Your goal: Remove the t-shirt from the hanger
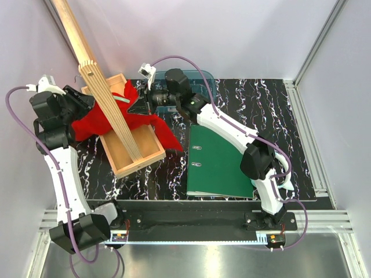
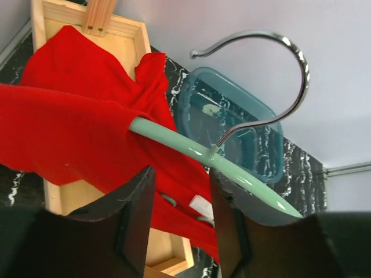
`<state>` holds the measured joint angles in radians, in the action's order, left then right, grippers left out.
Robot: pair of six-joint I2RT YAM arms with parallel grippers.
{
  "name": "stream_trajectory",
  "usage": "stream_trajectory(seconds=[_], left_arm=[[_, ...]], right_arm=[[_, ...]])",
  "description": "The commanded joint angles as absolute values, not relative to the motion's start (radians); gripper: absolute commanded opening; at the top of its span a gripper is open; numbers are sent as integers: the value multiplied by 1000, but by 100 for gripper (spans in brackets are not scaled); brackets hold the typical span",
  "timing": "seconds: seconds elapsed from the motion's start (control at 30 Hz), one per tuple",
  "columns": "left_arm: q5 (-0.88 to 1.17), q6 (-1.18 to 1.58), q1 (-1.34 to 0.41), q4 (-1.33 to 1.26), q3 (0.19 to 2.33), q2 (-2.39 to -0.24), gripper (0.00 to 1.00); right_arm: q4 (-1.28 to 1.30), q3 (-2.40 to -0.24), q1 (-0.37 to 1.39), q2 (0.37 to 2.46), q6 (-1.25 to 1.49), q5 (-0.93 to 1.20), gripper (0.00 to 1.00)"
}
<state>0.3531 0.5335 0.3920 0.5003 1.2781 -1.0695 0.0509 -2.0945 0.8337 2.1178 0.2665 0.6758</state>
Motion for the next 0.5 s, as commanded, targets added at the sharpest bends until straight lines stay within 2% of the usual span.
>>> stream_trajectory(seconds=[0.0,0.07,0.1,0.17,0.47], left_arm=[[377,442,399,405,1298,-1051,40],[377,454,399,382,1281,-1048,39],[371,453,399,371,1279,-1051,34],[371,448,397,364,1270,-1049,32],[383,453,397,360,1261,-1077,34]], right_arm=[[34,-2157,833,2128,270,732,0],[37,-2155,831,2128,268,739,0],[38,-2152,831,2129,268,741,0],[40,-2148,833,2126,270,742,0],[37,-2126,831,2108,272,750,0]])
